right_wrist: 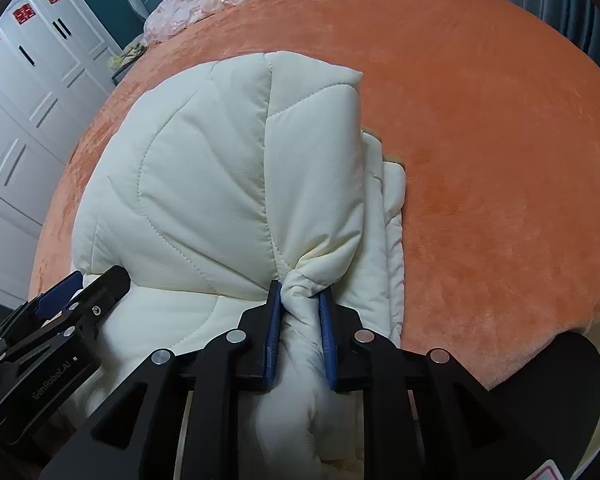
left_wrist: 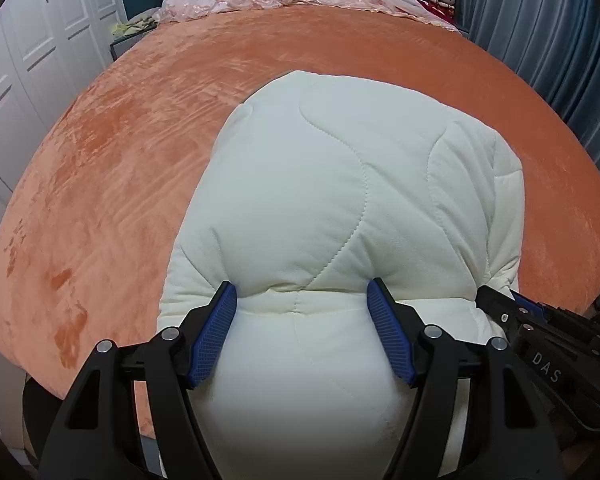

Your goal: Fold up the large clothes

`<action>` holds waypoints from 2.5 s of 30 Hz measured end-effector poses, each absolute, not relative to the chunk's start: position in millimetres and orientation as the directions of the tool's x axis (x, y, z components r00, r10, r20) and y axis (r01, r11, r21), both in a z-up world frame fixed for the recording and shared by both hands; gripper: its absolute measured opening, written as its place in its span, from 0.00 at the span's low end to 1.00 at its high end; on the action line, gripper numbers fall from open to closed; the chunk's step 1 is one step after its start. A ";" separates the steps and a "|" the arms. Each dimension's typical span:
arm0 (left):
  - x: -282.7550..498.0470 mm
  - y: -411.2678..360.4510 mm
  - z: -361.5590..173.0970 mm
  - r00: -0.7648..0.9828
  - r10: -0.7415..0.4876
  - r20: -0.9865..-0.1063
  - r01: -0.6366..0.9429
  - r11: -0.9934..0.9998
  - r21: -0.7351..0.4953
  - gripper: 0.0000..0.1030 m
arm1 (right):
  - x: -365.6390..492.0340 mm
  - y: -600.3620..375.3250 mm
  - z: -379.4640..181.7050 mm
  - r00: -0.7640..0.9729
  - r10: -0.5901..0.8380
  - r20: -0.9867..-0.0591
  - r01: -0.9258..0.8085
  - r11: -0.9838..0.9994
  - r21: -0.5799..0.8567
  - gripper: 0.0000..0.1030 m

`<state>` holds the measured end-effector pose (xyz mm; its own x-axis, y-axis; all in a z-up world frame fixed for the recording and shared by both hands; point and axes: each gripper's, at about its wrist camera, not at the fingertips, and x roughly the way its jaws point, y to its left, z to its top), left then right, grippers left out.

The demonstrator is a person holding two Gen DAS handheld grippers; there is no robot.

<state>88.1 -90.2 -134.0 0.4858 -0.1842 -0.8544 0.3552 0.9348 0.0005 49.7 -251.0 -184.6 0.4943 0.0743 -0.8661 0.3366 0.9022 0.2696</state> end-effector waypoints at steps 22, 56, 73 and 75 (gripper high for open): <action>130.7 -69.1 -30.9 0.477 -0.433 -0.765 0.362 0.890 -0.277 0.00 | 58.6 -302.4 -90.4 0.658 0.113 -0.744 0.386 0.798 0.463 0.31; 170.9 -147.4 -175.2 0.518 -0.260 -0.815 0.400 0.916 -0.037 0.00 | 131.9 -275.2 -217.7 0.591 -0.061 -0.804 0.421 0.874 0.243 0.26; 169.8 -155.6 -184.2 0.570 -0.211 -0.794 0.392 0.919 0.037 0.00 | 128.6 -270.5 -223.1 0.639 -0.100 -0.762 0.420 0.876 0.237 0.26; 169.9 -155.6 -184.2 0.568 -0.213 -0.795 0.393 0.919 0.035 0.00 | 128.6 -270.7 -222.4 0.640 -0.098 -0.762 0.418 0.877 0.238 0.26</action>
